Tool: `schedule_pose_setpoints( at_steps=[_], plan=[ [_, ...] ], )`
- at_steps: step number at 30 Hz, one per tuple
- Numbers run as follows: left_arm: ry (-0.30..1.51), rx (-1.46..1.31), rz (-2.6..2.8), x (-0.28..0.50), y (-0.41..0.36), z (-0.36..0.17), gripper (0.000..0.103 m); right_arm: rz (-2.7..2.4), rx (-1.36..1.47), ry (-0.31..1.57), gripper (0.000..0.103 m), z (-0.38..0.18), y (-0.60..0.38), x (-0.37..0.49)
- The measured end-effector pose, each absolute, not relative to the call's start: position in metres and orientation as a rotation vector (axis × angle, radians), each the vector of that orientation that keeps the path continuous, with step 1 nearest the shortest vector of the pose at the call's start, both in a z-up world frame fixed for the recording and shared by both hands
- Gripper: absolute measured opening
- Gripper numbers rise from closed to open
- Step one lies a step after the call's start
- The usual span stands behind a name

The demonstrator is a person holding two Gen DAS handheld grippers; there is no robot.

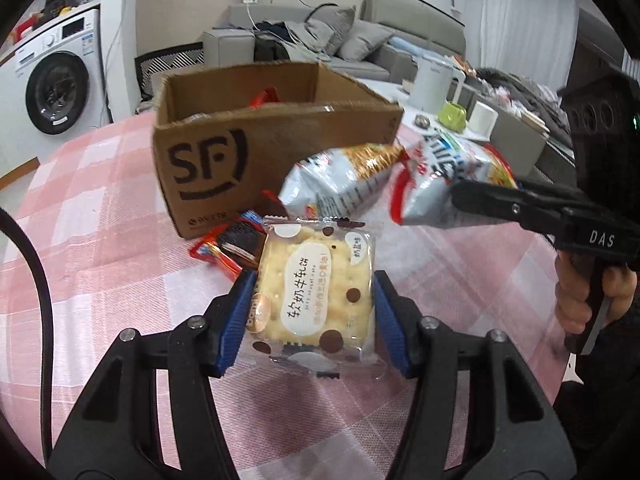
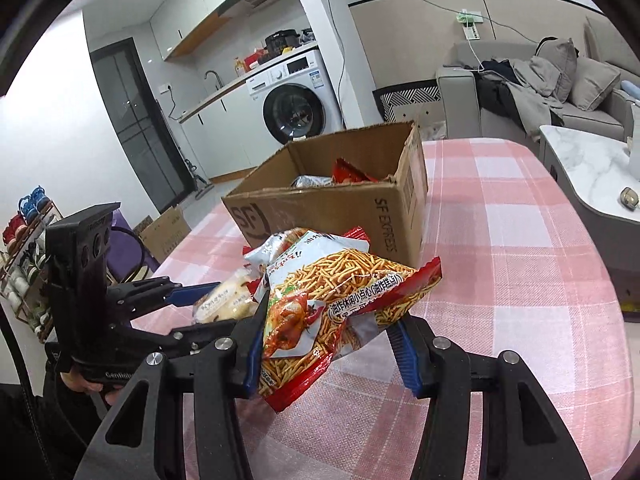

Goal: Organize snacks
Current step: 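Carry both held snacks over the box and open both tools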

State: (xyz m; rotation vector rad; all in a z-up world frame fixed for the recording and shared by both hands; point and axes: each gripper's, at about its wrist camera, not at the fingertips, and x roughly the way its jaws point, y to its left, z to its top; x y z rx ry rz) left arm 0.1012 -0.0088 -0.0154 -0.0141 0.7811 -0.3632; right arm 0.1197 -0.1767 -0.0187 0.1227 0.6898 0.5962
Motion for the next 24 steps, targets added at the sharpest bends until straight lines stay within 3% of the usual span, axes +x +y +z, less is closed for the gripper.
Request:
schedule_pose_setpoints(
  at_steps=[24],
  plan=[
    [0.62, -0.115, -0.248, 0.112, 0.054, 0.078, 0.056, 0.578, 0.066, 0.593, 0.053, 0.028, -0.163, 0.109]
  ],
)
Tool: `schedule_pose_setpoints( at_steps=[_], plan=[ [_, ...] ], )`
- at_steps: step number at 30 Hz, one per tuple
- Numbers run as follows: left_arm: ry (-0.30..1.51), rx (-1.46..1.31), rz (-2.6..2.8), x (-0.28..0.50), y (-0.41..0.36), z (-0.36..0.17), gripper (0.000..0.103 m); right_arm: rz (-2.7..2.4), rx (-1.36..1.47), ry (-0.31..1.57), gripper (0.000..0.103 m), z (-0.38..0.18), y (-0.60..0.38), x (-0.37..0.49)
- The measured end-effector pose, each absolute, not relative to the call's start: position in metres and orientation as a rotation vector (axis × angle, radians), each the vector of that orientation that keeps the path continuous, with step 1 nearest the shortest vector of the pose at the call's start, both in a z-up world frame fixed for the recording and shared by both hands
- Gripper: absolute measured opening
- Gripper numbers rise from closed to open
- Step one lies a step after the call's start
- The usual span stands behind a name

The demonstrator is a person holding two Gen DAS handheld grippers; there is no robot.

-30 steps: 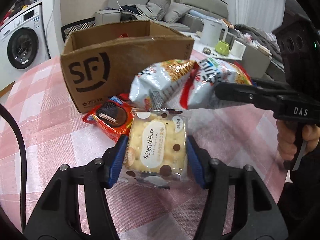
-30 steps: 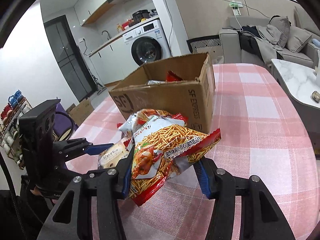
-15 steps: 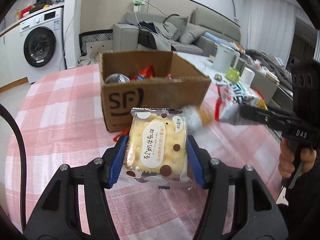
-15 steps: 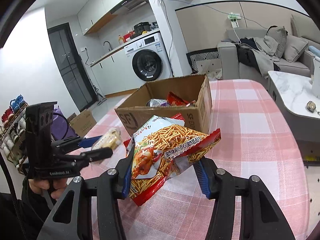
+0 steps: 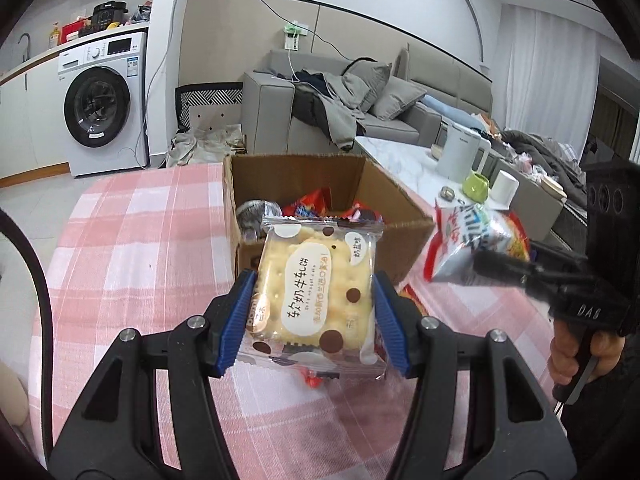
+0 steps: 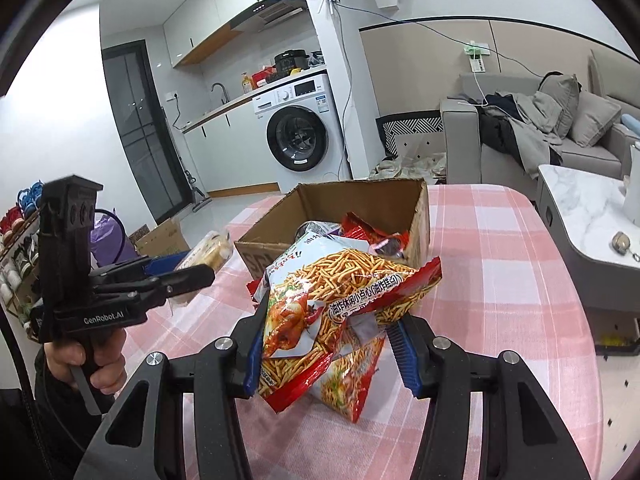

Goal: Organize snacks
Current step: 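Carry both held snacks over the box and open both tools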

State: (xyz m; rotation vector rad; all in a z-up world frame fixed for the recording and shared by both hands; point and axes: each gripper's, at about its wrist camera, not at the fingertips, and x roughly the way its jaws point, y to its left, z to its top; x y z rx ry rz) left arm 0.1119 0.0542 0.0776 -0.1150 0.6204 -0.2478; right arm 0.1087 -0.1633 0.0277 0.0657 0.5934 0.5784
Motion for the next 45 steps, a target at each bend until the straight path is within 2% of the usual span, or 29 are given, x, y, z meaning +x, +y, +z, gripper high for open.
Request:
schedule_pose_setpoints(
  at_steps=[19, 33, 45],
  plan=[
    [0.615, -0.063, -0.209, 0.204, 0.027, 0.106, 0.056, 0.562, 0.003, 0.606, 0.053, 0.043, -0.129, 0.169],
    [0.66, -0.049, -0.169, 0.267, 0.019, 0.081, 0.056, 0.525, 0.013, 0.634, 0.053, 0.037, -0.127, 0.205],
    [0.673, -0.008, -0.134, 0.29, 0.023, 0.058, 0.056, 0.506, 0.004, 0.662, 0.053, 0.024, -0.125, 0.224]
  ],
)
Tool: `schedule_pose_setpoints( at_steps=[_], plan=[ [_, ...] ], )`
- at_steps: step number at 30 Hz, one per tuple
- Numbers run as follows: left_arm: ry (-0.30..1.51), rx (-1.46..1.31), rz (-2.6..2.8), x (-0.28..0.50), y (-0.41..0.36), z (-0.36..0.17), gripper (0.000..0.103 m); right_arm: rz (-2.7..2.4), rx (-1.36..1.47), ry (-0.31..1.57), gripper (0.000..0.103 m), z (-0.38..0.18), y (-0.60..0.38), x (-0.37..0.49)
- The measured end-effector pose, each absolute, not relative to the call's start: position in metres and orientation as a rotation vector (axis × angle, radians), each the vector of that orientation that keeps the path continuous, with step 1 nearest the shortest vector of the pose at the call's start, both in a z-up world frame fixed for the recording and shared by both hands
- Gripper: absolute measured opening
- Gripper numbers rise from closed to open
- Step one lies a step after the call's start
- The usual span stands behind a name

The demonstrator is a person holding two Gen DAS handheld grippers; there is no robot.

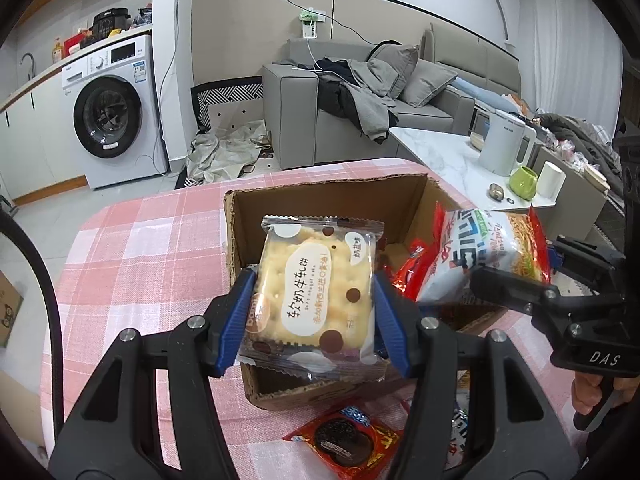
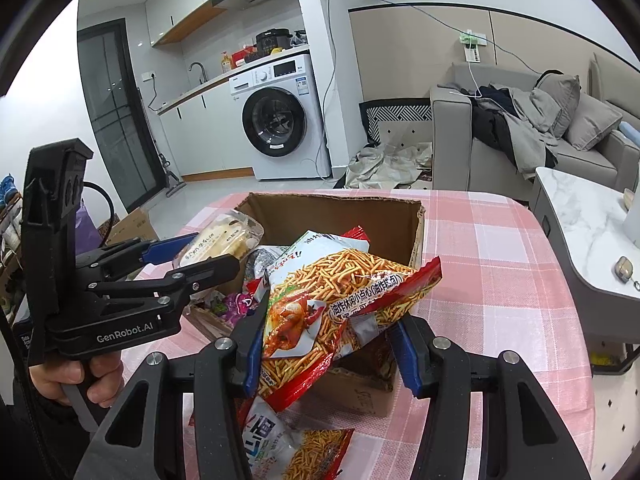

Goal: Organize snacks
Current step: 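Carry both held snacks over the box and open both tools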

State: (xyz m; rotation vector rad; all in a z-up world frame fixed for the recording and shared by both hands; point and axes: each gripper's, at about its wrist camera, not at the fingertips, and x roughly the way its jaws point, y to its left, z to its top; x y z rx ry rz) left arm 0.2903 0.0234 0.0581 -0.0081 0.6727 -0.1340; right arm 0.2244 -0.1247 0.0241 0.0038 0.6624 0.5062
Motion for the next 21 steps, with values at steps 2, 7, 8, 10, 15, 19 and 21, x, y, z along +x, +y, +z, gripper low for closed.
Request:
schedule_pose_setpoints(
  at_steps=[2, 7, 8, 10, 15, 19, 21],
  plan=[
    [0.668, 0.016, -0.123, 0.293, 0.021, 0.056, 0.056, 0.507, 0.001, 0.663, 0.053, 0.023, -0.123, 0.228],
    [0.683, 0.039, -0.115, 0.299, 0.018, 0.048, 0.055, 0.503, -0.019, 0.675, 0.053, 0.019, -0.118, 0.237],
    [0.683, 0.042, -0.116, 0.301, 0.018, 0.047, 0.055, 0.501, -0.026, 0.674, 0.053, 0.019, -0.116, 0.239],
    [0.687, 0.047, -0.116, 0.303, 0.017, 0.046, 0.055, 0.501, -0.03, 0.682, 0.053, 0.018, -0.115, 0.241],
    [0.664, 0.042, -0.122, 0.294, 0.02, 0.052, 0.056, 0.49, -0.034, 0.643, 0.057, 0.022, -0.119, 0.235],
    [0.642, 0.042, -0.117, 0.278, 0.023, 0.06, 0.086, 0.467, -0.031, 0.604, 0.073, 0.027, -0.129, 0.224],
    [0.632, 0.029, -0.122, 0.267, 0.022, 0.065, 0.092, 0.454, -0.029, 0.588, 0.078, 0.03, -0.136, 0.216]
  ],
)
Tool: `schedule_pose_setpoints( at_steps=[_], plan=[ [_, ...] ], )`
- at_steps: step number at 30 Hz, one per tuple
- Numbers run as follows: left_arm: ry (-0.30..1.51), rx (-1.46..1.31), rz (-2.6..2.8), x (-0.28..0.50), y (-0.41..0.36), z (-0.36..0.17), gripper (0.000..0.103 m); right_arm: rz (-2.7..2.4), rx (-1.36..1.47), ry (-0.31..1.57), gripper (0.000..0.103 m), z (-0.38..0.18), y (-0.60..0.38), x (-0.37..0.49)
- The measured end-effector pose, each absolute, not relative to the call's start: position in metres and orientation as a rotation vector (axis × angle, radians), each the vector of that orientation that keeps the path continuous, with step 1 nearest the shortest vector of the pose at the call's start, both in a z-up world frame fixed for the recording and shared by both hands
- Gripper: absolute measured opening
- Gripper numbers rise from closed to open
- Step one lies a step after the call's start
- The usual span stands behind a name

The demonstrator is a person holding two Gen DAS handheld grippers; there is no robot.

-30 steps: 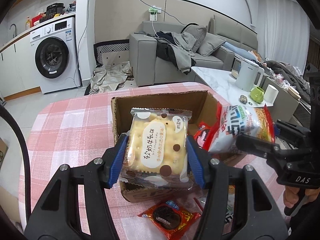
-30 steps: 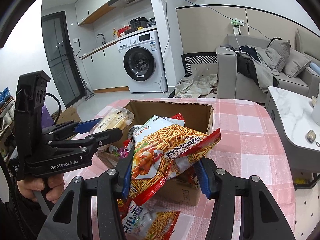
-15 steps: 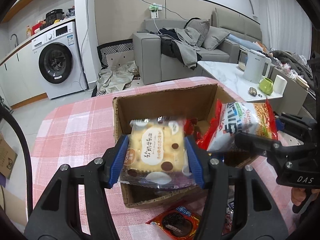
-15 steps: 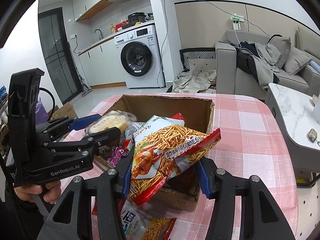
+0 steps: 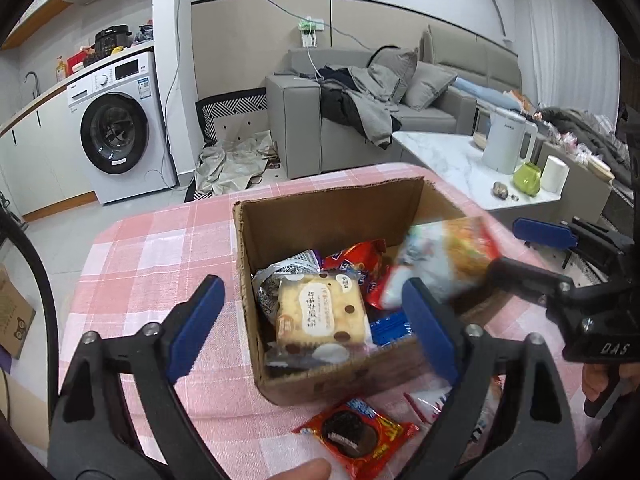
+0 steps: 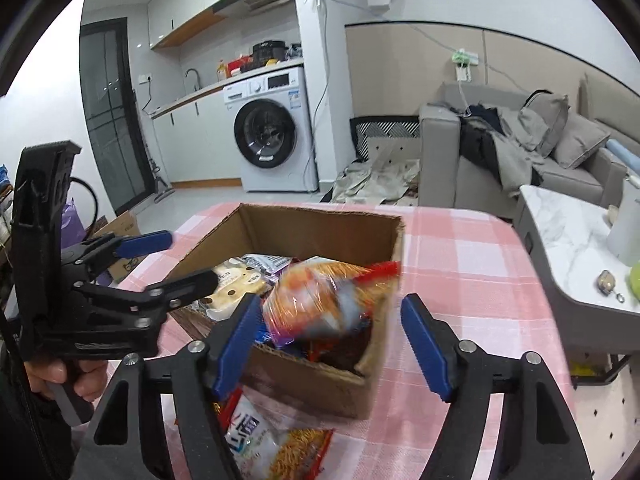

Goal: Organize snacks
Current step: 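Carry both held snacks over the box and open both tools, then move both tools back to the last two snacks on the table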

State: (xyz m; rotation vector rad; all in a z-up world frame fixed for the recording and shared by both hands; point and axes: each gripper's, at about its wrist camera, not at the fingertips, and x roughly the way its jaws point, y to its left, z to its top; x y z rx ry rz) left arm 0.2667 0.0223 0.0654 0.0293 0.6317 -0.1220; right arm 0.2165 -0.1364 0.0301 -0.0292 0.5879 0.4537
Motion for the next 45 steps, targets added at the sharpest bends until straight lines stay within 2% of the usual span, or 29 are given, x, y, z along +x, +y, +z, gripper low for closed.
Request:
schedule_pose_setpoints(
  at_steps=[2, 5, 6, 21, 45],
  plan=[
    [0.646, 0.008, -0.124, 0.258, 0.025, 0.067, 0.102, 0.459, -0.014, 0.587, 0.091, 0.032, -0.144, 0.21],
    [0.647, -0.029, -0.128, 0.243, 0.031, 0.07, 0.102, 0.459, 0.009, 0.6, 0.101, 0.032, -0.154, 0.202],
    [0.653, -0.033, -0.119, 0.237, 0.033, 0.07, 0.102, 0.455, 0.015, 0.605, 0.102, 0.031, -0.156, 0.199],
    [0.703, -0.03, -0.077, 0.17, 0.037, 0.033, 0.102, 0.432, 0.034, 0.686, 0.103, 0.002, -0.157, 0.153],
    [0.821, 0.001, -0.071, 0.175, 0.03, -0.011, 0.102, 0.502, 0.058, 0.862, 0.103, -0.051, -0.124, 0.156]
  ],
)
